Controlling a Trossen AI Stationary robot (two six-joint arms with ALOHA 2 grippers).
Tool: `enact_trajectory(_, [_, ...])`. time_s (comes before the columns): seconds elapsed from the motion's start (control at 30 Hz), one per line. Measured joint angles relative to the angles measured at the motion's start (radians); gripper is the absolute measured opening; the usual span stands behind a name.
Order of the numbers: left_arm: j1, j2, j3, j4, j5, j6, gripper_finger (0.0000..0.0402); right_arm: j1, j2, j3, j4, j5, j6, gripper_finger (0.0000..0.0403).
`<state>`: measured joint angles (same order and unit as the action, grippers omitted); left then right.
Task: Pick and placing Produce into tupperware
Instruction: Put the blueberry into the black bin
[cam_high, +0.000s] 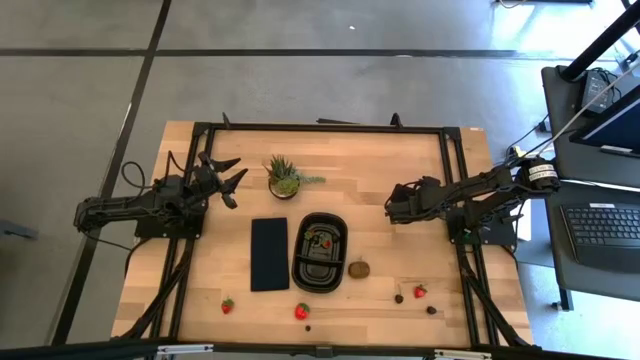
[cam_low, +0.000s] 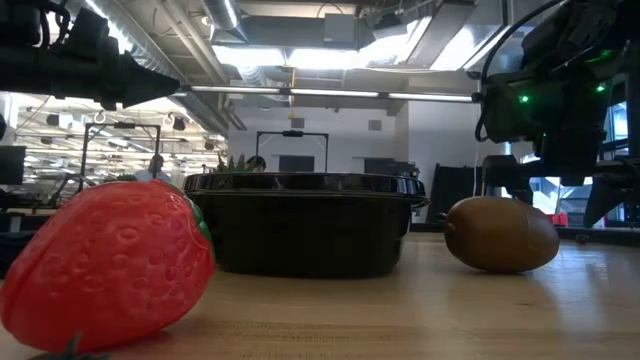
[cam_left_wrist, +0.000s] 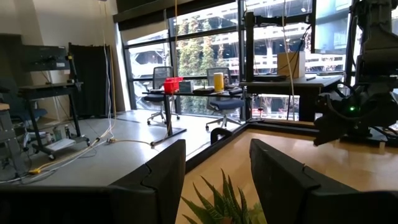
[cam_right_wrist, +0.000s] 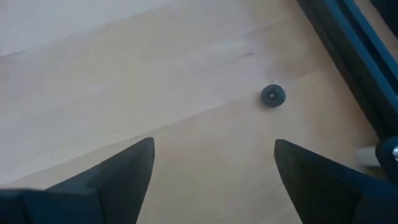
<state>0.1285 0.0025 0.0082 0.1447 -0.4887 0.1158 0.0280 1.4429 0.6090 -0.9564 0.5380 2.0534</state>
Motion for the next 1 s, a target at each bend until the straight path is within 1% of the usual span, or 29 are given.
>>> enact_trajectory(0.1, [0.000, 0.000, 0.000, -0.001, 0.000, 0.000, 0.0171, 0.000, 0.000, 0.000, -0.016, 0.006, 0.030, 0.0331])
enact_trajectory(0.3, [0.000, 0.000, 0.000, -0.002, 0.000, 0.000, 0.0171, -0.010, 0.001, 0.000, -0.052, 0.025, 0.040, 0.0331])
enact_trajectory(0.53, [0.000, 0.000, 0.000, -0.002, 0.000, 0.000, 0.0171, -0.068, 0.002, 0.000, -0.067, 0.026, 0.062, 0.0331])
enact_trajectory(0.77, [0.000, 0.000, 0.000, -0.003, 0.000, 0.000, 0.0171, -0.125, 0.002, -0.040, -0.032, 0.027, 0.063, 0.0331])
enact_trajectory(1.0, [0.000, 0.000, 0.000, -0.004, 0.000, 0.000, 0.0171, -0.150, 0.003, -0.082, 0.029, 0.020, 0.066, 0.0331])
